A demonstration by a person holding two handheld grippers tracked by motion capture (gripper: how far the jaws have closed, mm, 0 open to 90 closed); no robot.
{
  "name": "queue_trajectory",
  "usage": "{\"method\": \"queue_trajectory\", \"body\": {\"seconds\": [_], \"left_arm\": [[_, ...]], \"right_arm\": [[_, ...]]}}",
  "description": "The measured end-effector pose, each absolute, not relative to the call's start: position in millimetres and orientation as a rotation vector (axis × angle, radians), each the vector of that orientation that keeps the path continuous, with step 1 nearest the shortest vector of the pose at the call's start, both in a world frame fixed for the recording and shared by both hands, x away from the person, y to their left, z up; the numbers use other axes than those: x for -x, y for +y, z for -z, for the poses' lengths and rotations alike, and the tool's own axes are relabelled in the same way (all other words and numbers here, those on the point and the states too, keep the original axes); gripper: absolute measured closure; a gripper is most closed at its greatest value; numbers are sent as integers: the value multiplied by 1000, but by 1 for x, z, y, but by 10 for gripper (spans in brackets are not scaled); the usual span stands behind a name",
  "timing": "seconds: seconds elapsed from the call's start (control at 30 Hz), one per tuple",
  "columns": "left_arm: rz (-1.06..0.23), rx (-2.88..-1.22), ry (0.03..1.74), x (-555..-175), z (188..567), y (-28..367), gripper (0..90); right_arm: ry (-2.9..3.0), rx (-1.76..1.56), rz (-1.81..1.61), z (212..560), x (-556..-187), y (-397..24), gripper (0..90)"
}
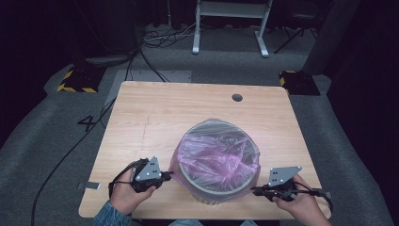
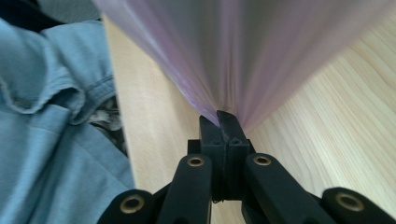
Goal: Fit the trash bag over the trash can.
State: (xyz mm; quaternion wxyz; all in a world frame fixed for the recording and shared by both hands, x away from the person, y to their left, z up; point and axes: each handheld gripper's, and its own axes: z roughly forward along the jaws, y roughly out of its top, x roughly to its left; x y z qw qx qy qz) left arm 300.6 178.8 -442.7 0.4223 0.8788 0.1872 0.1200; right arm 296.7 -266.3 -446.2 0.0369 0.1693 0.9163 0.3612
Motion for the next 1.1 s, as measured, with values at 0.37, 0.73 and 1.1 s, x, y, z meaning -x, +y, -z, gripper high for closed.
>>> {"method": "queue_trajectory", "body": {"seconds": [0.37, 0.73, 1.1], "left_arm": [[-276, -2162, 467, -307, 451, 172, 900], [-267, -2223, 507, -311, 463, 173, 900], [-290, -2150, 542, -303, 448, 190, 433]], "right_arm": [[2797, -629, -1086, 468, -307, -265, 900], [2808, -675, -1103, 473, -306, -269, 900], [2722, -685, -1187, 451, -296, -287, 624]]}}
